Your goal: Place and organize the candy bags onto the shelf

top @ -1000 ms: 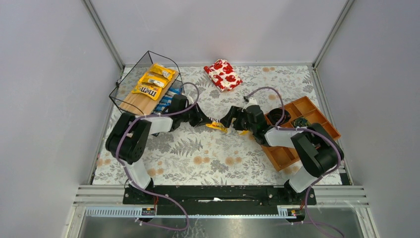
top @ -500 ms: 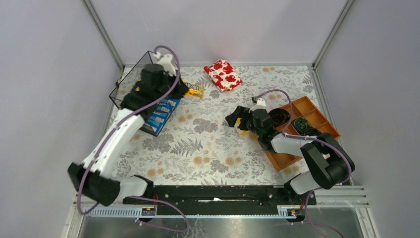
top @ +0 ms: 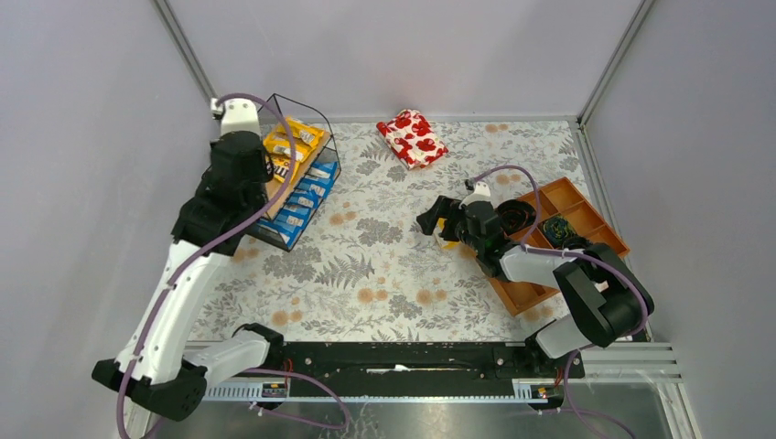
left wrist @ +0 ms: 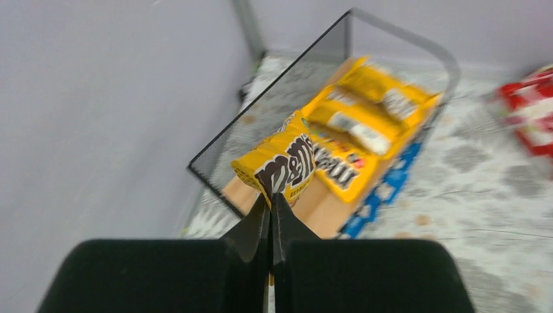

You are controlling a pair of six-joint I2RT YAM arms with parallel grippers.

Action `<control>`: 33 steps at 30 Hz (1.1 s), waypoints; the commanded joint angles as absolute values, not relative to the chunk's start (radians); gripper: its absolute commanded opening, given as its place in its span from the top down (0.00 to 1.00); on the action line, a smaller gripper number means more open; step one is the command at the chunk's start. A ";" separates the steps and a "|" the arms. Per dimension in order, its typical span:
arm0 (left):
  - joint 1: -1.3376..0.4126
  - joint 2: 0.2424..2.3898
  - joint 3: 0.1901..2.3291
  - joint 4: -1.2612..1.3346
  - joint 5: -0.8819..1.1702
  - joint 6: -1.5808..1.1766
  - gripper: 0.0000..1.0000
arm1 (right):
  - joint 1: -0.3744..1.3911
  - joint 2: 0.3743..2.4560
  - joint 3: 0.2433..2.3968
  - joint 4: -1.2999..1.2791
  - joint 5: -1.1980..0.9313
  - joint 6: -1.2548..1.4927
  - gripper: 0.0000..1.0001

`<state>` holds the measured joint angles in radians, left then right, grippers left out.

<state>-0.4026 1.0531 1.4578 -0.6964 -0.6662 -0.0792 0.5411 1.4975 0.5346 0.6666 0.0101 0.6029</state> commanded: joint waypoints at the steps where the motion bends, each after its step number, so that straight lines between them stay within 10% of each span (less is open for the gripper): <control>1: -0.415 1.061 1.324 -0.561 -0.994 0.048 1.00 | 0.536 1.509 0.561 0.712 0.017 0.592 0.00; 33: -0.384 1.345 1.037 -0.127 -1.084 0.176 1.00 | 0.511 1.525 0.560 0.731 -0.034 0.614 0.00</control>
